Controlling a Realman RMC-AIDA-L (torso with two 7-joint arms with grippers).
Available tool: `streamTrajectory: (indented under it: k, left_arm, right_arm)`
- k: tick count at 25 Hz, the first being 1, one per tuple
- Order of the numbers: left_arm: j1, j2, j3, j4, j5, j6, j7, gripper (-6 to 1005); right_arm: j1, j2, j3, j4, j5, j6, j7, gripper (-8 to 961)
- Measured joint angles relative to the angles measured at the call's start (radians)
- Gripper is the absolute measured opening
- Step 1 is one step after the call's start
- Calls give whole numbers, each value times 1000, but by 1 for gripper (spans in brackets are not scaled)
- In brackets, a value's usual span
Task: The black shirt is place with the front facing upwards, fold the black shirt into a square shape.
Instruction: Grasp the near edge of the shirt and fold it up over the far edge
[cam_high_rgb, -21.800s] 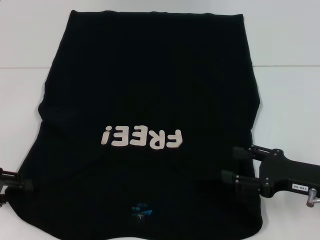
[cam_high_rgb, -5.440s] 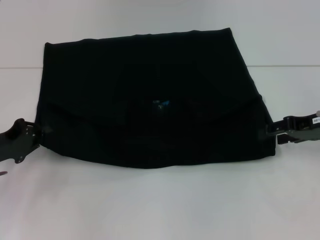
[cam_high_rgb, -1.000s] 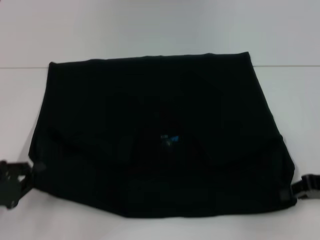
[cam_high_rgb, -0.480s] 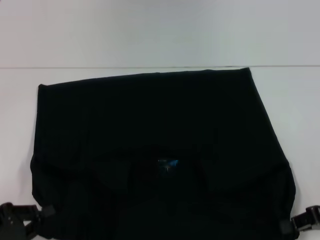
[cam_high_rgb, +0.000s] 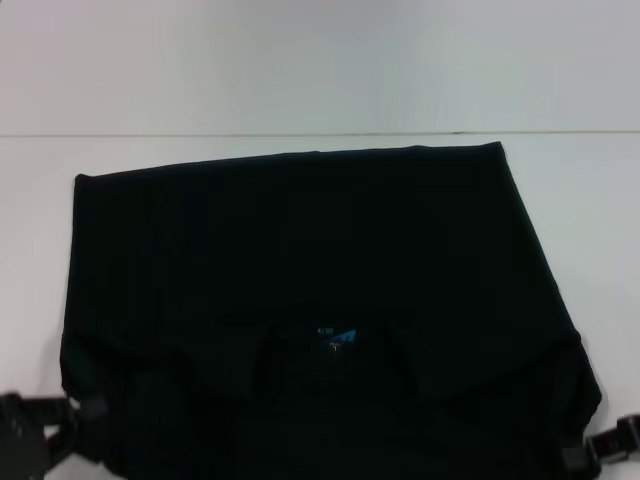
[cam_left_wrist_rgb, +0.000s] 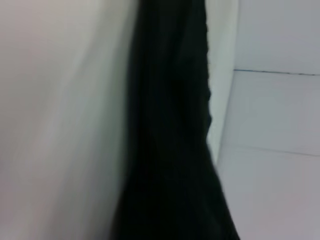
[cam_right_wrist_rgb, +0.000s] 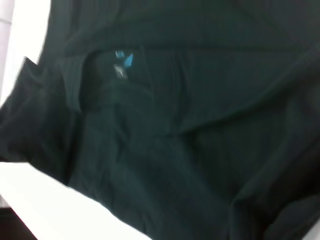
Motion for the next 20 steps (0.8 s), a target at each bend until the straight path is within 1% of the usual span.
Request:
streamTrajectory:
  k: [5, 9, 10, 11, 13, 16, 19, 20]
  left_arm:
    - [-72, 1, -44, -3, -19, 6, 4, 62]
    - [-120, 4, -125, -3, -23, 5, 7, 62]
    - [-120, 4, -125, -3, -23, 5, 7, 62]
    - [-141, 2, -185, -3, -24, -27, 8, 62]
    - [-155, -2, -231, -4, -24, -57, 13, 62]
    - [-182, -11, -298, -6, -24, -93, 33, 62]
    - [-205, -20, -365, -25, -29, -131, 71, 62]
    - [-212, -22, -388, -43, -37, -154, 90, 62]
  right_arm:
    - [5, -15, 58, 3, 81, -12, 1, 58]
    - [10, -26, 92, 31, 197, -12, 8, 57]
    - [13, -30, 105, 44, 225, -5, 9, 57]
    - [16, -32, 114, 55, 243, 3, 9, 57]
    - [24, -34, 136, 81, 293, 32, 9, 56]
    - [33, -29, 152, 117, 366, 85, 3, 56]
    - [42, -14, 155, 142, 460, 146, -8, 56]
    - [46, -6, 155, 148, 492, 174, -16, 56]
